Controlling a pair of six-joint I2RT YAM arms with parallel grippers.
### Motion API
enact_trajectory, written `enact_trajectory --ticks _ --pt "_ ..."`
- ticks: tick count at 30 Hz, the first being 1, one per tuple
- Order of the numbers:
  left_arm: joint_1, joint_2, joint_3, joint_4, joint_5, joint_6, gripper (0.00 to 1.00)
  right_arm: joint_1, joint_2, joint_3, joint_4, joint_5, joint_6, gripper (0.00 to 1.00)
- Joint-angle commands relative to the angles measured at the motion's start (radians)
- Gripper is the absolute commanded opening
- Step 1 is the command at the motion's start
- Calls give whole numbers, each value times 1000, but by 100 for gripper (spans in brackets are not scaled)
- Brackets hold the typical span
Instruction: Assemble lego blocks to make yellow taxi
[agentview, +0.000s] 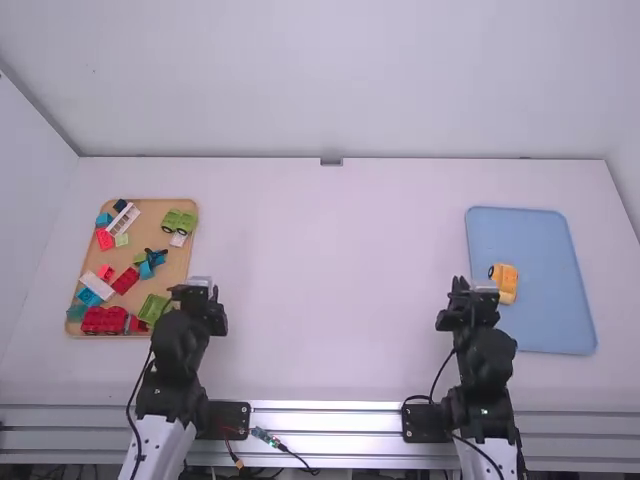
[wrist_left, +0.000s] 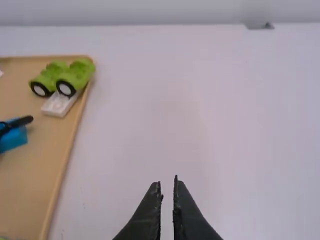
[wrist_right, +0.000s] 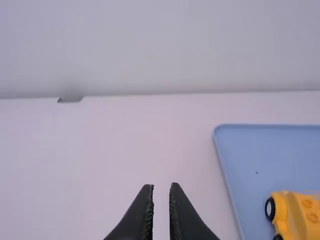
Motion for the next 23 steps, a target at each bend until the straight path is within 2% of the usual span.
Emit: enact_trajectory --ticks 1,3,7,23 --pt "2 -45 -8 -6 1 -3 3 0 -36 -11 -6 3 4 7" --pt "2 -86 -8 -6 1 -3 0 0 -66 -11 -6 3 4 4" --pt "2 -138 -8 -6 1 -3 0 0 -72 -11 -6 3 4 0" --pt "2 -289 -8 -6 1 -3 0 0 -72 -11 -6 3 4 0"
